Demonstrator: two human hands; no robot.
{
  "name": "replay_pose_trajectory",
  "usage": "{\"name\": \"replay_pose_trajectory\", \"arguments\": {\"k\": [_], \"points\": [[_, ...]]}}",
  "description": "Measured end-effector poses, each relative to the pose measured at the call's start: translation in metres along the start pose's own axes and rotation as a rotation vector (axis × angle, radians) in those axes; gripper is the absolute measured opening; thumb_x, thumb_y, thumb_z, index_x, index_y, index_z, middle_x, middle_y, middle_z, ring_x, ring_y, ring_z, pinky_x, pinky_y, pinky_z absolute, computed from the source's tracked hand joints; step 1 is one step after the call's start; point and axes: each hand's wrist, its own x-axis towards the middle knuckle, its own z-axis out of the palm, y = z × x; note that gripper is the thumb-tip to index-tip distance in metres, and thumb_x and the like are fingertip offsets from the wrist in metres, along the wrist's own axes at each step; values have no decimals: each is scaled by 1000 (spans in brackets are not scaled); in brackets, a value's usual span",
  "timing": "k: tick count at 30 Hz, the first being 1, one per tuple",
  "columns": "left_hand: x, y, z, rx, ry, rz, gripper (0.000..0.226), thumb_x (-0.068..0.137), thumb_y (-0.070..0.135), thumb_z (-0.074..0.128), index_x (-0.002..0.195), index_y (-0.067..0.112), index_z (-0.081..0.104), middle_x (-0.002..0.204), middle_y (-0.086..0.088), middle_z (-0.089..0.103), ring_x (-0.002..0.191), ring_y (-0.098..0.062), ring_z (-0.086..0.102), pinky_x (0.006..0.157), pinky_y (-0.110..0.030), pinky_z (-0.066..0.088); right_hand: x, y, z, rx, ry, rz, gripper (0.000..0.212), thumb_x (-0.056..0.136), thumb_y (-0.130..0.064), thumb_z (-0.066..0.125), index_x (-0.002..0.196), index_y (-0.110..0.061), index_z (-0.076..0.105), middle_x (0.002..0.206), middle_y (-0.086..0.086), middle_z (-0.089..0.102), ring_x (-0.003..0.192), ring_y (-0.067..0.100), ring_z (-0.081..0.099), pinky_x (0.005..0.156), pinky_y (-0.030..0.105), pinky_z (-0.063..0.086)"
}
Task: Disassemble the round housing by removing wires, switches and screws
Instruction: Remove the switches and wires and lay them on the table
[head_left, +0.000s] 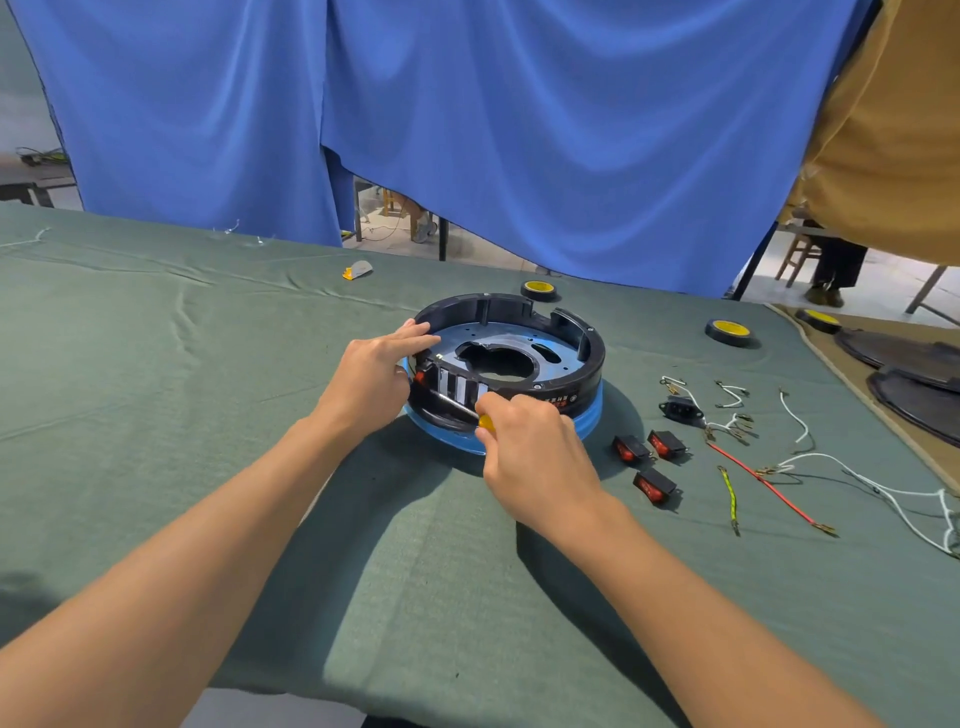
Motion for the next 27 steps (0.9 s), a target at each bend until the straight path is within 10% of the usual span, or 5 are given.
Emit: {"name": "replay_pose_trajectory", "arguments": {"k": [14,27], "points": [[4,-4,10,-79,22,-44,60,79,-20,42,126,8,66,140,-8,55,140,-18,41,118,-38,31,0,11,6,-30,17,-93,22,97,-16,49,116,-12,60,84,5,55,71,27,57,63,40,52],[7,-4,5,-84,2,-59,55,83,-17,46,124,12,68,138,-2,57,138,-12,42,117,-22,26,10,3,-2,-78,-18,-91,12,91,-8,47,95,-12,58,72,3,44,66,26,51,57,34,42]]}}
